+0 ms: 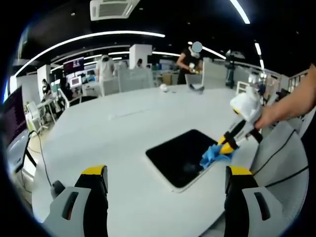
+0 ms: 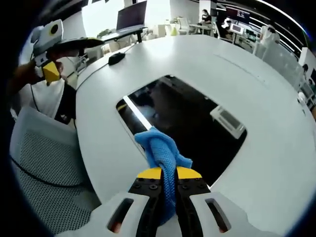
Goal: Wipe the mirror surface with the cleaning cloth until all visible marks leave the cleaned area.
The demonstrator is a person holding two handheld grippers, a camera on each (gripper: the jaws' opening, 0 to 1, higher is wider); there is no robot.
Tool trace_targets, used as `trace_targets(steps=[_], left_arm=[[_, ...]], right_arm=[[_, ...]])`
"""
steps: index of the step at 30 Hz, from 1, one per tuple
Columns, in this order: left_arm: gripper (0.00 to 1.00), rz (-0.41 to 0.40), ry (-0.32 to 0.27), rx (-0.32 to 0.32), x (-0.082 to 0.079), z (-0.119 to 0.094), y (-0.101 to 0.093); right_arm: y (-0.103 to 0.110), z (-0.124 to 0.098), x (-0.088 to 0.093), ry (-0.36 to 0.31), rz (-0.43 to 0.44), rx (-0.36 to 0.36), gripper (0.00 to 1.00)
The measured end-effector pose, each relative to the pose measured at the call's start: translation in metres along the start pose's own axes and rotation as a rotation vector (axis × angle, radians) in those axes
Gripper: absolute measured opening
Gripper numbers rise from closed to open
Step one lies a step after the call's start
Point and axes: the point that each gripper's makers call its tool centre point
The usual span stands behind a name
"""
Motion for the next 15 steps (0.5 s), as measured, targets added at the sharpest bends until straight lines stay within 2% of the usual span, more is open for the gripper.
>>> trace_targets(steps=[15], left_arm=[[0.99, -0.001, 0.000, -0.004, 0.0006, -0.0027, -0.0055]], right_arm=[[-0.0007, -0.0009, 0.0003, 0.007, -0.011, -0.043, 0.04]])
Point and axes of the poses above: the point that each gripper's makers call its tool centre point, and the gripper's own axes: z roughly forward along the fingers, y roughly to its left, x roughly out of its underside, and after that the axes turned 9 degrees about z, right-handed
